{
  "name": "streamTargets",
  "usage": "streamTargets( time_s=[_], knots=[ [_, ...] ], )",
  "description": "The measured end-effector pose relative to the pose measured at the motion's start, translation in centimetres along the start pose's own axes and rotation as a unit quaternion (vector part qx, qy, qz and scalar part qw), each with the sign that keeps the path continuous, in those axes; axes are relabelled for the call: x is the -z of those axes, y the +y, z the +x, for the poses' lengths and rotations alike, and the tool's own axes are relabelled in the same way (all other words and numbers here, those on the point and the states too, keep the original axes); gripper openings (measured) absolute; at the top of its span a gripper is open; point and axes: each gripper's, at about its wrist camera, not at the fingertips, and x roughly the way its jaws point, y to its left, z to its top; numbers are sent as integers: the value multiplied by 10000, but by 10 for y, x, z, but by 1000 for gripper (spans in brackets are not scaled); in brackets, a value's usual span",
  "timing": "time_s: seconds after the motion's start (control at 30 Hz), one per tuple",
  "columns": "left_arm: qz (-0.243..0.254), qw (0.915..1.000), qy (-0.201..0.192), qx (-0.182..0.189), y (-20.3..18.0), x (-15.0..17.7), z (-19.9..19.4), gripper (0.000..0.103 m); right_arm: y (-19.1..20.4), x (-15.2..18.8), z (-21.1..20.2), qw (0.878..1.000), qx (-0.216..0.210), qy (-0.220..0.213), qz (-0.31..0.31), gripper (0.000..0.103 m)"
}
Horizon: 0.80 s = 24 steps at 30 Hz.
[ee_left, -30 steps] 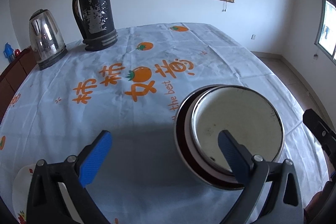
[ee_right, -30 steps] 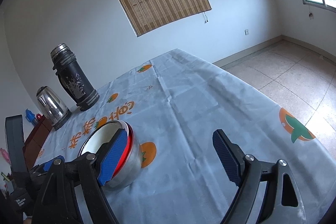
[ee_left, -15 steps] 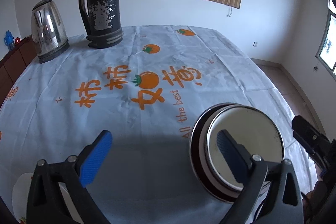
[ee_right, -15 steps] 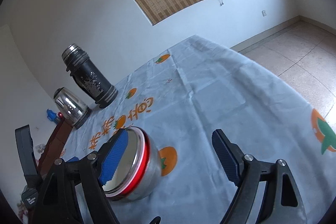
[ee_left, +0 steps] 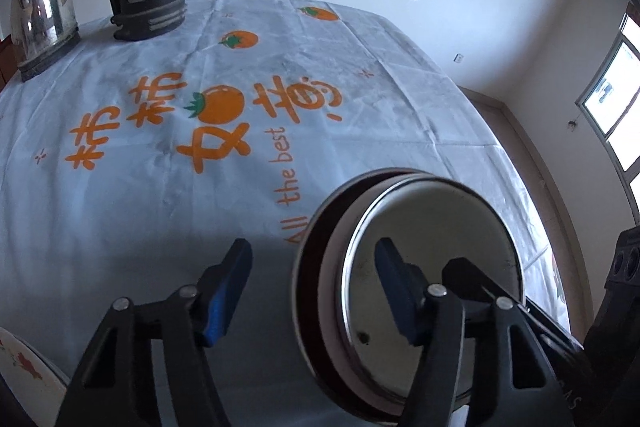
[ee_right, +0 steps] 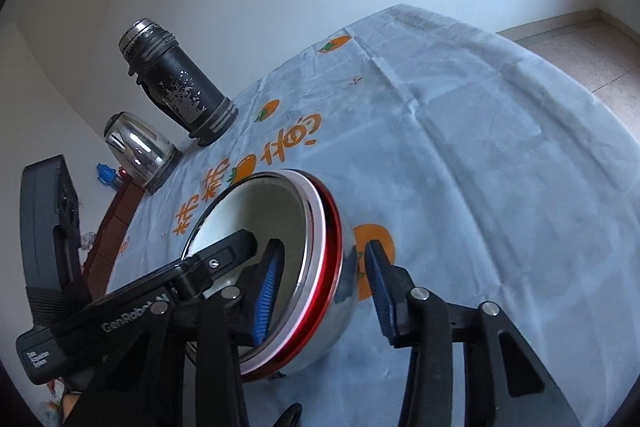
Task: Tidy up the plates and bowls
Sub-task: 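Carry the bowl stack over the white floral plate stack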
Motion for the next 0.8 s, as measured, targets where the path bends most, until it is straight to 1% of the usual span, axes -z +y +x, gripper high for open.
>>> streamTargets(
  time_s=[0.03,0.13,0.23,0.5,0.57,0.6,0.63,0.67,0.8],
  knots=[
    [-17,10000,58,31,1,1,3,54,1,0,1,10000,17,-8,-35,43],
    [-96,9995,165,260,2,2,8,52,3,0,4,9999,66,-9,-92,43],
    [-117,9994,132,296,3,1,8,52,0,-1,5,10000,-19,19,-9,43],
    [-435,9978,129,474,12,2,8,52,-2,1,14,9997,-112,162,129,44],
    [-462,9973,119,567,12,1,10,52,-3,0,16,9996,-150,163,174,45],
    [-466,9970,100,616,12,1,11,48,-4,0,16,9995,-177,172,200,45],
    [-455,9961,59,751,11,2,10,39,-5,0,17,9993,-202,200,230,45],
    [-453,9951,-5,873,11,2,10,39,-6,0,19,9992,-212,211,263,45],
    [-447,9948,-62,911,10,2,9,38,-3,2,18,9995,-157,190,205,45]
  ],
)
